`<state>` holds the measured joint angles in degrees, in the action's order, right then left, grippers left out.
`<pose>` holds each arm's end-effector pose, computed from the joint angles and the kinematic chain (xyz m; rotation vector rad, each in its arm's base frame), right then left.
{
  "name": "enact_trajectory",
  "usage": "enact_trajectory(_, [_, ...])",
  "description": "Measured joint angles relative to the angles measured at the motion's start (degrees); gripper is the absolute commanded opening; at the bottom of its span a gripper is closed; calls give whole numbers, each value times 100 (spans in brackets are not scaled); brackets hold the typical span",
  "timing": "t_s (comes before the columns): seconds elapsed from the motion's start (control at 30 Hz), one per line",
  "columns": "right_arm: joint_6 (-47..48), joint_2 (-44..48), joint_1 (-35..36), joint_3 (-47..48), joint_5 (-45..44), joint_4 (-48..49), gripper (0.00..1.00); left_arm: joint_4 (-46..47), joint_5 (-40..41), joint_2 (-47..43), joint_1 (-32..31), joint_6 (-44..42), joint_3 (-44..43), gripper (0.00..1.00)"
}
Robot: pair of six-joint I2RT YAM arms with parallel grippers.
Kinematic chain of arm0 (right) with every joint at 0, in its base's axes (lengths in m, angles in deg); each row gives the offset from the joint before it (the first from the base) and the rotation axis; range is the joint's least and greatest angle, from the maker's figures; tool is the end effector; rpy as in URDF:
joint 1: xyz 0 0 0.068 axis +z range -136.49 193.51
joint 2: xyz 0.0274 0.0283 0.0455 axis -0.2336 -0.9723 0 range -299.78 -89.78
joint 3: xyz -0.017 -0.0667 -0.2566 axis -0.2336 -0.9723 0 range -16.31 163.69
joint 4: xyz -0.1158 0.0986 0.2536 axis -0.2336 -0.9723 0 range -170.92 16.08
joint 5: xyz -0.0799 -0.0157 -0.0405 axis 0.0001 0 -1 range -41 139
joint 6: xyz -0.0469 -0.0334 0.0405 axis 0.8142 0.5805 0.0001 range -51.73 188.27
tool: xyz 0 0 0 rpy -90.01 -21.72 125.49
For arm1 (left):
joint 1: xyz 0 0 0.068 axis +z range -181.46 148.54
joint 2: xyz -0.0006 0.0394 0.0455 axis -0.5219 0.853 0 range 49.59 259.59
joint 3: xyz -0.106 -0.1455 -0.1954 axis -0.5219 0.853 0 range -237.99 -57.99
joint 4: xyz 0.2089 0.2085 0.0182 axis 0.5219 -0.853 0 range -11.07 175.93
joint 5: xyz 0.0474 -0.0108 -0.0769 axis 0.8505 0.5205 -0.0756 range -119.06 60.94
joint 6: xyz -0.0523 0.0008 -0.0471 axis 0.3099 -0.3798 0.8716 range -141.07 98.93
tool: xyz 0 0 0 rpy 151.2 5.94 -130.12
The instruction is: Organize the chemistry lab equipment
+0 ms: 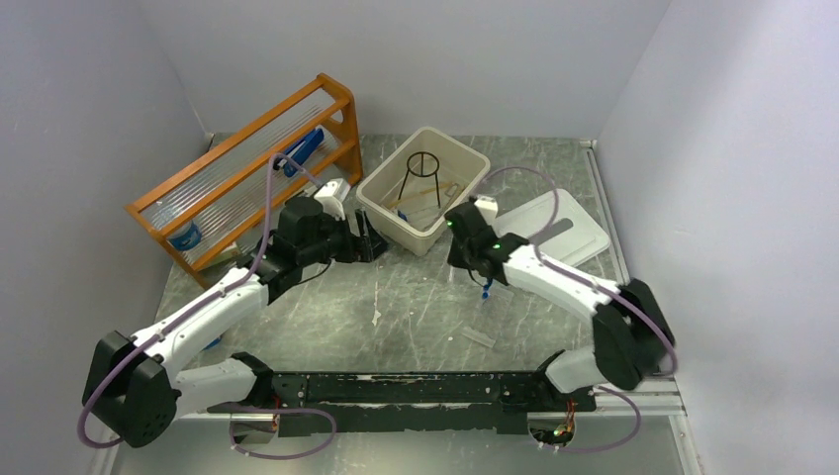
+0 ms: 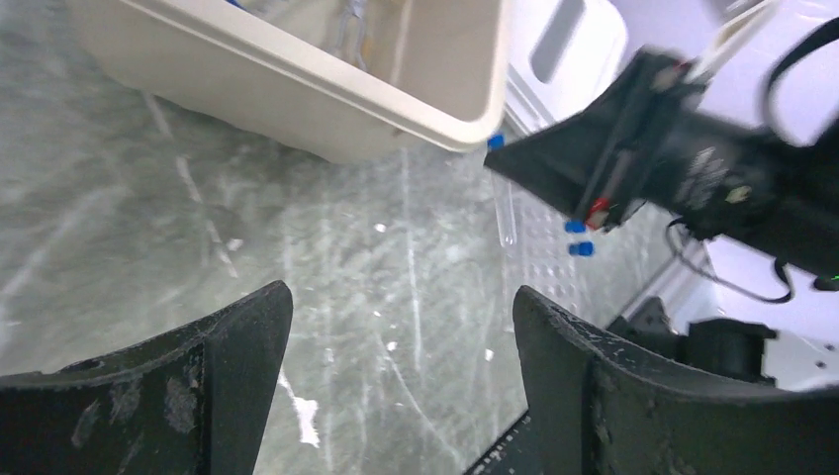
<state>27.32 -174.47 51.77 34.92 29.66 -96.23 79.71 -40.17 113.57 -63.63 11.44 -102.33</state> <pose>0.2758 0.1932 0.1579 0.1875 2.4655 0.1607 0.2565 -0.1744 0.2491 0.1235 2.1316 -0.8894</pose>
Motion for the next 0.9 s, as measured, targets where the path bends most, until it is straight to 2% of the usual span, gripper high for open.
enact_trajectory(0.2, [-177, 1405, -50, 0, 437, 367, 12, 990, -691, 428, -330, 614, 317, 84])
enact_trajectory(0.4, [-546, 1961, -70, -76, 1003, 699, 13, 1976, -844, 1032, -1119, 1226, 275, 77])
enact_trajectory(0.63, [-881, 2225, -72, -295, 1510, 927, 13, 2863, -841, 1665, -1445, 1805, 249, 47])
enact_trajectory(0.83, [-885, 2221, -122, -313, 1703, 918, 14, 3421, -870, 1790, -1493, 1803, 249, 29])
enact_trajectory(0.9, [-883, 2221, -140, -313, 1755, 918, 16, 3556, -898, 1790, -1493, 1762, 249, 16])
